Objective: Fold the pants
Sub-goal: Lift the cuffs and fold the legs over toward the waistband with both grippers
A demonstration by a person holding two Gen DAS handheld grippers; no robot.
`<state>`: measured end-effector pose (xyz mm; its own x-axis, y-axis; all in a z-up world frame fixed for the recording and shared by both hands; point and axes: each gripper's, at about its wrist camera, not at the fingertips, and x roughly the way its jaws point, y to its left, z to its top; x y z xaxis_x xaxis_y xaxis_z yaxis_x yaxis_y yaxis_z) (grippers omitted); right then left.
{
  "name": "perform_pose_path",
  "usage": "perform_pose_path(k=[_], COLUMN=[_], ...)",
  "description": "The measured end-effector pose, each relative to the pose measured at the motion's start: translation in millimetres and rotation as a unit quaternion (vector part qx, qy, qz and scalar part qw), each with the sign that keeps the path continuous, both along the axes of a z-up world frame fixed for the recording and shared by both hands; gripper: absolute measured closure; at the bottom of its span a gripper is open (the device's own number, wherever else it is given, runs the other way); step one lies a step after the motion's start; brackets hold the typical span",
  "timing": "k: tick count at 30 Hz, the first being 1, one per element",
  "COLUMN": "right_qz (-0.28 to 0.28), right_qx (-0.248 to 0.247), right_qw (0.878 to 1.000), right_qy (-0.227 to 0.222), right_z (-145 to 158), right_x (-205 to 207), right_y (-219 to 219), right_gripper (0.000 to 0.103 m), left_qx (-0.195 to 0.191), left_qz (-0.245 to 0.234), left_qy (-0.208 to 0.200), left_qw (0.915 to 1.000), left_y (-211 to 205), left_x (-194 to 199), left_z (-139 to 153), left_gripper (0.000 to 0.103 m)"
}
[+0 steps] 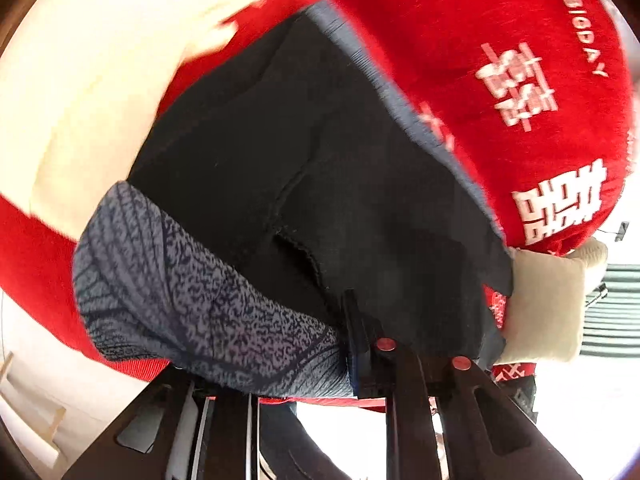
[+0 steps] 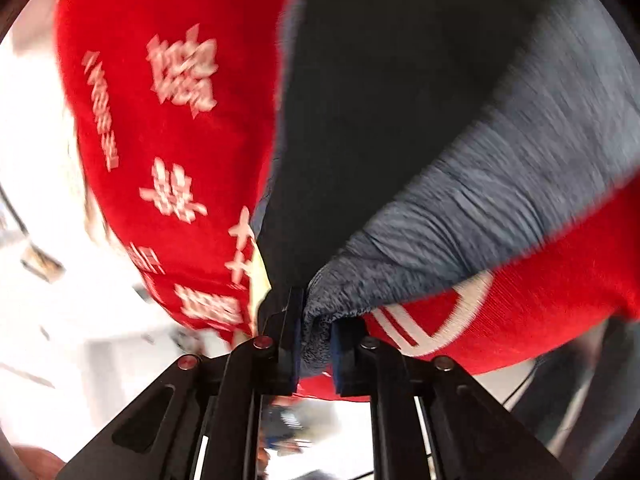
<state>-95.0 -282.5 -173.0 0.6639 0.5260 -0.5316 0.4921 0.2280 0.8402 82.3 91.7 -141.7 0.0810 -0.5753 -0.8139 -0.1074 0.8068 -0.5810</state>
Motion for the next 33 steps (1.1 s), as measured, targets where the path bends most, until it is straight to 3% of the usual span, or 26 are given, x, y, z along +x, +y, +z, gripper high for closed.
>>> perform_pose_path(k=[5, 12, 18, 23, 27, 28, 29, 30, 31, 33], right_qz=[0.074, 0.144, 0.196, 0.238, 0.254, 0.258, 0.264, 0.272, 0.275, 0.276], right_qx=[-0.067, -0.085, -0.081, -0.088, -0.07, -0.066, -0.064, -0.063, -0.062, -0.067], right_qw=[0.995, 0.986, 0.975, 0.962, 0.955, 0.954, 0.952, 0.952, 0.952, 0.954], right_qy=[-0.005, 0.007, 0.063, 0.1, 0.139, 0.14, 0.138, 0.128, 0.119, 0.1], right_z=[50, 63, 15, -31, -62, -62, -60, -53, -46, -31], right_x=[46, 135, 224, 275, 299, 299, 300, 300, 300, 300], right_y=[-21, -49, -84, -101, -109, -110, -110, -109, -109, -107], right_gripper=[0.091, 0.091, 0.091, 0.089, 0.089, 0.088, 0.083, 0.075, 0.068, 0.024], left_qx=[-0.012, -0.009, 0.028, 0.072, 0.086, 0.09, 0.108, 0.126, 0.143, 0.165], left_qz=[0.001, 0.007, 0.03, 0.045, 0.039, 0.032, 0.033, 0.035, 0.038, 0.038], left_qy=[-0.031, -0.069, -0.065, -0.027, -0.01, -0.01, -0.021, -0.034, -0.05, -0.072], left_qw=[0.9995, 0.9975, 0.997, 0.996, 0.9955, 0.9954, 0.9935, 0.9908, 0.9878, 0.9829], left_y=[-12, -48, -76, -93, -96, -96, -93, -90, -86, -78], left_x=[29, 96, 159, 200, 206, 204, 201, 198, 196, 192], left_z=[35, 46, 4, -44, -42, -36, -23, -12, 0, 20], left_gripper=[0.082, 0.082, 0.082, 0.081, 0.076, 0.065, 0.055, 0.036, 0.032, 0.032])
